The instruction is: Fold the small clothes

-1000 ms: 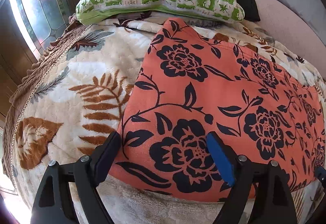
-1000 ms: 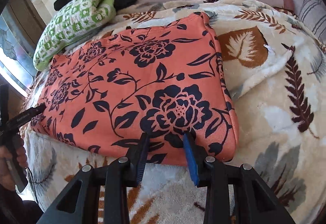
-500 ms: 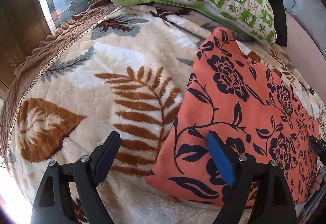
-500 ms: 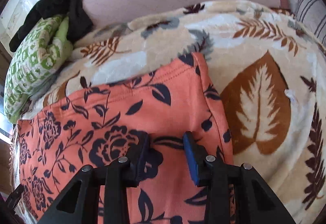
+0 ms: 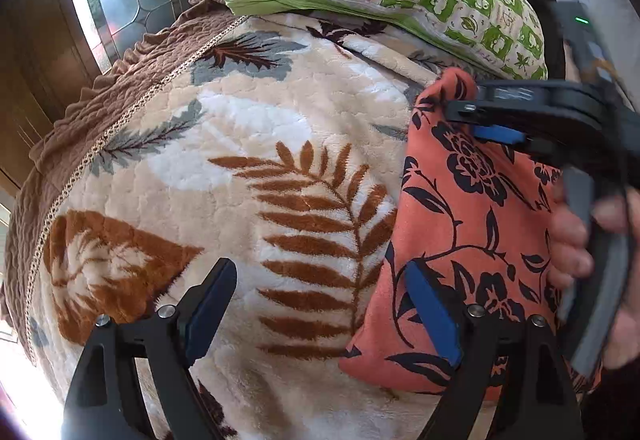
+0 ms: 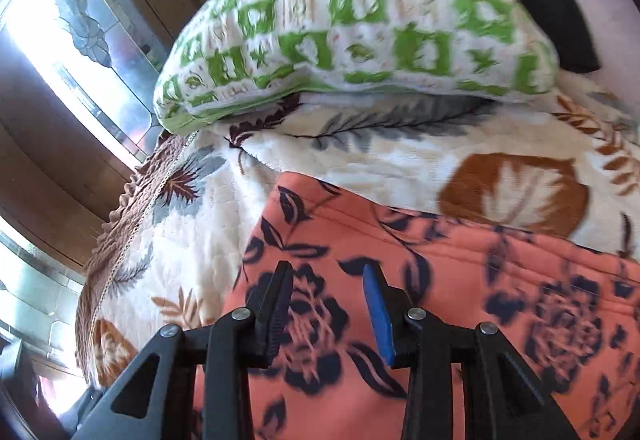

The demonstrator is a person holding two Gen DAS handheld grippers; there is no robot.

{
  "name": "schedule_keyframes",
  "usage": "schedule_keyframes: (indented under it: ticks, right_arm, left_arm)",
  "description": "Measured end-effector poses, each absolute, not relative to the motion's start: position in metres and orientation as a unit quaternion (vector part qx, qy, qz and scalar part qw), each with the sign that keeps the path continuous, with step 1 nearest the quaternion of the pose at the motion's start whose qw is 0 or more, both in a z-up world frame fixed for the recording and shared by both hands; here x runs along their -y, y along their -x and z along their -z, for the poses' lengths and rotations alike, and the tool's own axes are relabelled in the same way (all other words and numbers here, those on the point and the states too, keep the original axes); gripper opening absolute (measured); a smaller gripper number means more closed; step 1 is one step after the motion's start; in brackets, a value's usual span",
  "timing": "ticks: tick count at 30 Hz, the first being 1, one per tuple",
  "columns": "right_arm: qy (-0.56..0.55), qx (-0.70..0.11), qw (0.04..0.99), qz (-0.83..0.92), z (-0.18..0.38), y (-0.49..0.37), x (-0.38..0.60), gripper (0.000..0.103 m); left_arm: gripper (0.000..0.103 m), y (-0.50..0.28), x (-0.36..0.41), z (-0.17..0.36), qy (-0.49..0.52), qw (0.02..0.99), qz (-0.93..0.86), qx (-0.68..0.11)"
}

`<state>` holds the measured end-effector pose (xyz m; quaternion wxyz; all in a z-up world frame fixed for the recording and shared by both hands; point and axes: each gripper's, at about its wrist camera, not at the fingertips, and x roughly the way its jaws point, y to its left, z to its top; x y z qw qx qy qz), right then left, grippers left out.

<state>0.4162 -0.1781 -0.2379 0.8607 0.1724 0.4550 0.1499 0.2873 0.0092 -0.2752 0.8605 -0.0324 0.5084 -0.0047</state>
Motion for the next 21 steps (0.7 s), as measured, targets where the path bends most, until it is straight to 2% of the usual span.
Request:
schedule_keyframes:
  ticks: [2, 4, 7, 17, 21]
  right_arm:
    - [-0.172, -0.484, 0.848, -0.13, 0.263, -0.45, 0.162, 0.04]
    - [-0.184, -0.452, 0.865, -0.119, 0.26, -0.458, 0.167, 0.039]
    - [-0.221, -0.451, 0.857, -0.121, 0.249, -0.442, 0.189, 0.039]
    - [-0.16, -0.418, 0.894, -0.006, 0.202, -0.209, 0.342, 0.039]
    - [-0.184, -0.418, 0.889, 0.039, 0.201, -0.127, 0.387, 0.039]
  left_arm:
    - [0.087, -0.29, -0.007, 0.276, 0.013, 0.863, 0.006, -0.505]
    - [0.087, -0.292, -0.007, 0.273, 0.009, 0.865, 0.002, -0.501]
    - [0.087, -0.291, -0.004, 0.266, 0.015, 0.872, 0.002, -0.49]
    - [0.087, -0.243, 0.07, 0.231, -0.028, 0.918, 0.078, -0.388]
    - [0.087, -0.228, 0.096, 0.225, -0.039, 0.924, 0.1, -0.367]
